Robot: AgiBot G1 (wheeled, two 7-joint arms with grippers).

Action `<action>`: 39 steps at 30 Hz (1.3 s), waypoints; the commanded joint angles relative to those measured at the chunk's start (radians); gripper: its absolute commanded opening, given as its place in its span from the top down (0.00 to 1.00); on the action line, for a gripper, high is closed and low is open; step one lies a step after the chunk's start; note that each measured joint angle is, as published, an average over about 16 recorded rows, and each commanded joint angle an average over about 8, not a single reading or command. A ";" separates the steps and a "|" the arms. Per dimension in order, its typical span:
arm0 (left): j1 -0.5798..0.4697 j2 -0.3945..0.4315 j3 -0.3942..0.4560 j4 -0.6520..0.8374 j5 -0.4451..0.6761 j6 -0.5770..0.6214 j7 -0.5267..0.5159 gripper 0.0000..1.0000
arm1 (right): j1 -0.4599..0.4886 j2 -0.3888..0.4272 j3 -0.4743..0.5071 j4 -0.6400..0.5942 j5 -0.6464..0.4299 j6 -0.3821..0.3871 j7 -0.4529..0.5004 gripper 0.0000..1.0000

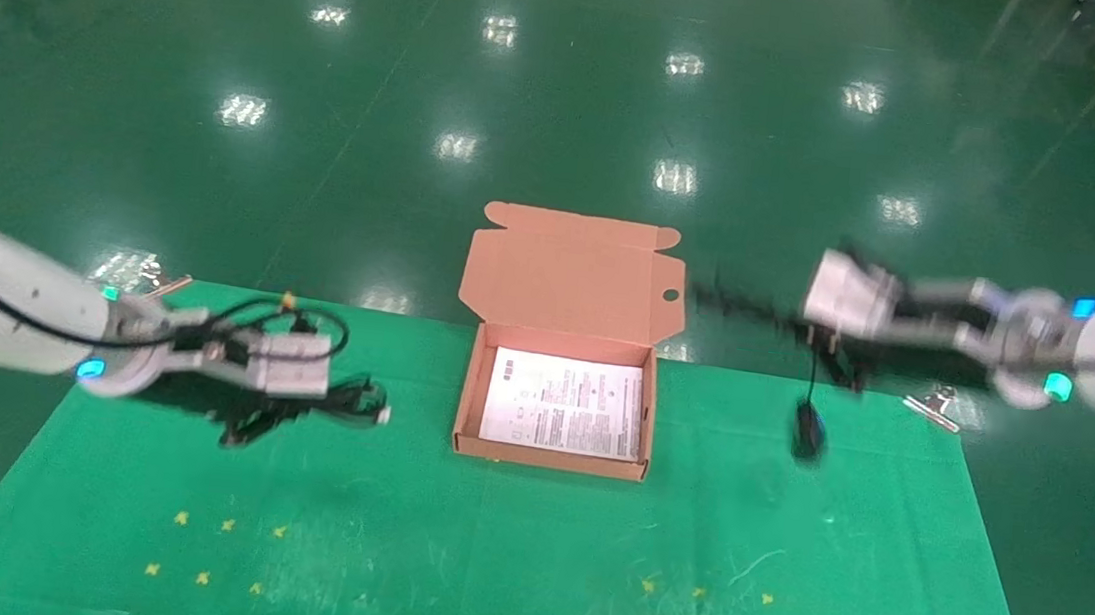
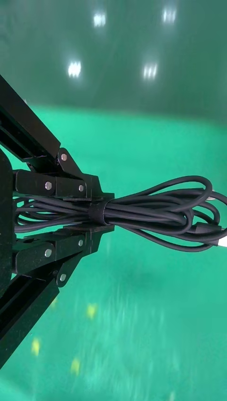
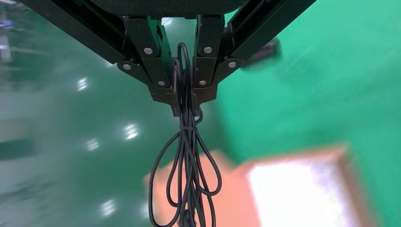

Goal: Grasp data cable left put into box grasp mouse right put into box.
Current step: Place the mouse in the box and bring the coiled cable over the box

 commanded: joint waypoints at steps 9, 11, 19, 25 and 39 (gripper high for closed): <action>-0.121 0.060 -0.014 -0.014 0.101 -0.090 -0.046 1.00 | 0.154 -0.119 0.059 -0.047 0.071 0.078 -0.016 1.00; -0.146 0.081 -0.016 0.014 0.117 -0.118 -0.040 1.00 | 0.178 -0.158 0.064 -0.079 0.083 0.096 -0.033 1.00; -0.222 0.150 -0.024 0.132 0.163 -0.214 -0.029 1.00 | 0.247 -0.282 0.075 -0.199 0.124 0.139 -0.111 1.00; -0.250 0.168 -0.029 0.172 0.178 -0.244 -0.032 1.00 | 0.264 -0.310 0.086 -0.232 0.157 0.133 -0.163 1.00; -0.214 0.091 -0.025 0.085 0.160 -0.165 -0.033 1.00 | 0.237 -0.329 0.073 -0.241 0.157 0.133 -0.206 1.00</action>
